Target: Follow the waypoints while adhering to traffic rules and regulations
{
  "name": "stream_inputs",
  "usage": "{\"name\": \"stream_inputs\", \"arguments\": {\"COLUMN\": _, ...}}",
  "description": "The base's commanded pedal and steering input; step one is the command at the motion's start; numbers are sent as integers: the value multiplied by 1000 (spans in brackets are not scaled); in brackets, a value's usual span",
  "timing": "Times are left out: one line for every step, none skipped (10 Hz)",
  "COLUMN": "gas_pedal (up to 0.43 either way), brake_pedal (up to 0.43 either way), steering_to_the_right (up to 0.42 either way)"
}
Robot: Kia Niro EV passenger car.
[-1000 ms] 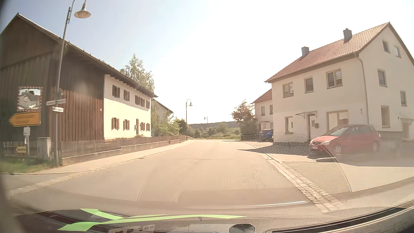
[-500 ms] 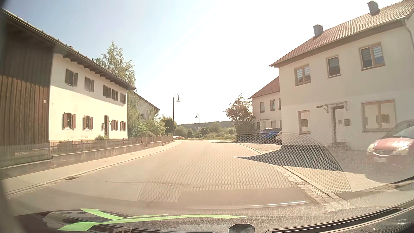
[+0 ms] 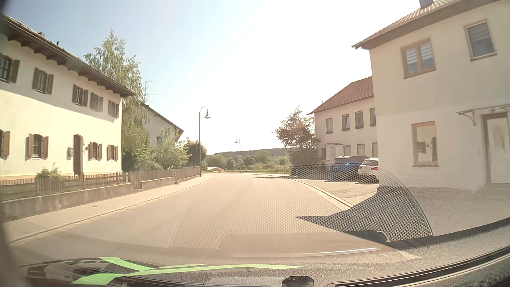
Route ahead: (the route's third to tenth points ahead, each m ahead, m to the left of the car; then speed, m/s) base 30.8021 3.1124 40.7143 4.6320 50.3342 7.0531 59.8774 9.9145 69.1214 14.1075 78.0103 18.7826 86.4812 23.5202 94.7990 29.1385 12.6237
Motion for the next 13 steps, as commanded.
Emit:
{"name": "stream_inputs", "arguments": {"gas_pedal": 130, "brake_pedal": 0, "steering_to_the_right": -6}}
{"name": "stream_inputs", "arguments": {"gas_pedal": 130, "brake_pedal": 0, "steering_to_the_right": -10}}
{"name": "stream_inputs", "arguments": {"gas_pedal": 130, "brake_pedal": 0, "steering_to_the_right": -11}}
{"name": "stream_inputs", "arguments": {"gas_pedal": 130, "brake_pedal": 0, "steering_to_the_right": -11}}
{"name": "stream_inputs", "arguments": {"gas_pedal": 130, "brake_pedal": 0, "steering_to_the_right": -11}}
{"name": "stream_inputs", "arguments": {"gas_pedal": 138, "brake_pedal": 0, "steering_to_the_right": -13}}
{"name": "stream_inputs", "arguments": {"gas_pedal": 138, "brake_pedal": 0, "steering_to_the_right": -15}}
{"name": "stream_inputs", "arguments": {"gas_pedal": 138, "brake_pedal": 0, "steering_to_the_right": -20}}
{"name": "stream_inputs", "arguments": {"gas_pedal": 138, "brake_pedal": 0, "steering_to_the_right": -26}}
{"name": "stream_inputs", "arguments": {"gas_pedal": 130, "brake_pedal": 0, "steering_to_the_right": -29}}
{"name": "stream_inputs", "arguments": {"gas_pedal": 110, "brake_pedal": 0, "steering_to_the_right": -29}}
{"name": "stream_inputs", "arguments": {"gas_pedal": 110, "brake_pedal": 0, "steering_to_the_right": -29}}
{"name": "stream_inputs", "arguments": {"gas_pedal": 98, "brake_pedal": 0, "steering_to_the_right": -31}}
